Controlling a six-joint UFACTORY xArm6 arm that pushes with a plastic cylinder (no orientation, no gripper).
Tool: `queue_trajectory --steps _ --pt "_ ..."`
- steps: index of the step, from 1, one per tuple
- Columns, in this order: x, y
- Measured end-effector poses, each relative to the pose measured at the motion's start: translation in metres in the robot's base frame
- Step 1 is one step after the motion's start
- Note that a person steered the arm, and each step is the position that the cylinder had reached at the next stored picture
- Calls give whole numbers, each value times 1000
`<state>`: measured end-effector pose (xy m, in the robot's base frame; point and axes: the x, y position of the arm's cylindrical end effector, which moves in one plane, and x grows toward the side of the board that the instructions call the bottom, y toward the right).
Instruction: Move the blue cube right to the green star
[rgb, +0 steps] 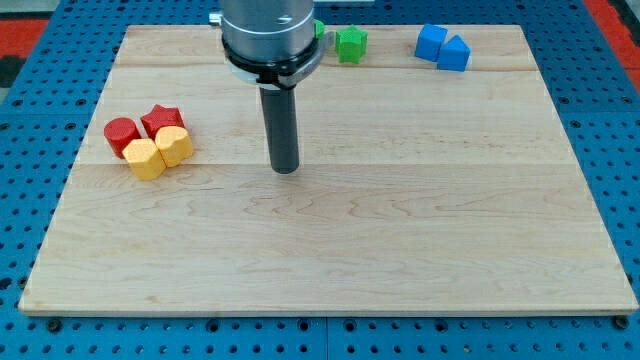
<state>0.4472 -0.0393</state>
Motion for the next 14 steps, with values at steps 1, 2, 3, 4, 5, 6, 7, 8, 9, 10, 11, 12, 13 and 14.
queue_trajectory --steps 1,2,3,4,5,6,7,8,9,10,11,12,13,14 --pt "0 8" --pt "0 20" --pt "0 29" --pt "0 39" --pt "0 48" --pt "0 58" --pt "-1 109" --pt "-2 174" --pt "-38 221" --pt "-84 243" --pt "-122 258" --pt "-152 261" --pt "-181 261" --pt "-207 251"
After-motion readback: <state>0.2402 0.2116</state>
